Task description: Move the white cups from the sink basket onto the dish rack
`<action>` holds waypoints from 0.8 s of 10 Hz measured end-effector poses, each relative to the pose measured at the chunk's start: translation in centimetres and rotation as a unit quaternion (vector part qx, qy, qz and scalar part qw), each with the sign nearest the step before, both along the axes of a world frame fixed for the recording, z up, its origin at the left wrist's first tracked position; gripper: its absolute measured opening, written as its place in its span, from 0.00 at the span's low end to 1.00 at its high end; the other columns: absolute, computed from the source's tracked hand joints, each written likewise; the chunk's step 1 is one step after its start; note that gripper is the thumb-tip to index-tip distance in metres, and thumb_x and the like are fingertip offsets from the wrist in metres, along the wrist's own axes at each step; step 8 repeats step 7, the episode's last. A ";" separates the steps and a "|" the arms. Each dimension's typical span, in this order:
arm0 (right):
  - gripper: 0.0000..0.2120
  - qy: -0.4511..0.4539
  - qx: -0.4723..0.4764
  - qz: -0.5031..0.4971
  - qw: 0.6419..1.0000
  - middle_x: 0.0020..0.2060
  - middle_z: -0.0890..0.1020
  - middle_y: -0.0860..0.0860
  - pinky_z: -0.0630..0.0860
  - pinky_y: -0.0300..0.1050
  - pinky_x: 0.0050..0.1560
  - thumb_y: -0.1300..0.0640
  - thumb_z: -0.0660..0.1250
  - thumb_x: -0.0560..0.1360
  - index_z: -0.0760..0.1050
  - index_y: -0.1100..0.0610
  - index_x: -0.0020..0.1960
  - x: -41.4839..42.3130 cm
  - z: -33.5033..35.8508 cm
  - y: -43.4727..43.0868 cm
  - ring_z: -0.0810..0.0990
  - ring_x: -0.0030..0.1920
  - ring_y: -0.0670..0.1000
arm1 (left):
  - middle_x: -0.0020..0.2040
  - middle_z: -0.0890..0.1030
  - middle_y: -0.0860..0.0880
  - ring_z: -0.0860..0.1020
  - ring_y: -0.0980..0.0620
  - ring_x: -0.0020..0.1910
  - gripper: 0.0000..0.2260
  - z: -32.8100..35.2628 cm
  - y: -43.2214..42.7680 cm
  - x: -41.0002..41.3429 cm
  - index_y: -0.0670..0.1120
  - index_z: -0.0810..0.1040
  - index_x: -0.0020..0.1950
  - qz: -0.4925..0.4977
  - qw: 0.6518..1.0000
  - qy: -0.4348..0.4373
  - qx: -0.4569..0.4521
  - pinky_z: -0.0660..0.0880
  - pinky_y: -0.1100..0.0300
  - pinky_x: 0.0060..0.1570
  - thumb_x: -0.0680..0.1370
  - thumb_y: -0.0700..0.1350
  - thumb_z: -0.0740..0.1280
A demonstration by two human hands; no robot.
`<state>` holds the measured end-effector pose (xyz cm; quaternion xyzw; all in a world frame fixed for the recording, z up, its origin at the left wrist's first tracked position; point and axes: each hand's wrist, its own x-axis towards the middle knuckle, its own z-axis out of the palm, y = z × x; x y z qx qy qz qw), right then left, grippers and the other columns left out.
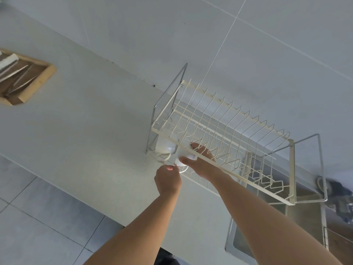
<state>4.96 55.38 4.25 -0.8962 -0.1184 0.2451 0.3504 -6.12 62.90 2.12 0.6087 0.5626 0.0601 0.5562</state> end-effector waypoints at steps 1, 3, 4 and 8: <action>0.35 -0.004 -0.013 0.012 1.000 0.63 0.76 0.44 0.73 0.50 0.67 0.45 0.80 0.68 0.72 0.47 0.72 -0.2 0.2 0.0 0.75 0.66 0.50 | 0.55 0.86 0.45 0.82 0.45 0.57 0.13 0.0 0.1 -0.3 0.41 0.84 0.55 -0.010 1.000 -0.001 -0.002 0.67 0.62 0.50 0.79 0.47 0.65; 0.37 -0.005 -0.048 0.038 0.998 0.73 0.70 0.48 0.66 0.58 0.74 0.41 0.75 0.71 0.66 0.45 0.76 -0.8 0.6 -0.5 0.65 0.75 0.53 | 0.56 0.85 0.45 0.81 0.45 0.59 0.16 0.0 0.4 -1.4 0.41 0.82 0.59 -0.051 0.999 -0.006 0.005 0.69 0.61 0.51 0.79 0.49 0.65; 0.37 -0.020 -0.063 0.043 0.997 0.76 0.68 0.50 0.63 0.53 0.75 0.40 0.74 0.73 0.64 0.47 0.78 -1.4 1.1 -0.9 0.64 0.77 0.53 | 0.55 0.85 0.46 0.81 0.46 0.57 0.16 -0.1 0.7 -2.4 0.41 0.81 0.59 -0.081 0.996 0.004 0.031 0.68 0.61 0.49 0.79 0.51 0.65; 0.38 -0.072 -0.062 -0.009 0.995 0.75 0.72 0.53 0.65 0.58 0.74 0.39 0.73 0.74 0.66 0.53 0.78 -4.7 2.9 -2.8 0.68 0.76 0.55 | 0.53 0.83 0.46 0.80 0.45 0.57 0.16 1.4 2.7 -5.0 0.42 0.80 0.59 -0.172 0.972 -0.016 0.157 0.73 0.56 0.52 0.78 0.52 0.65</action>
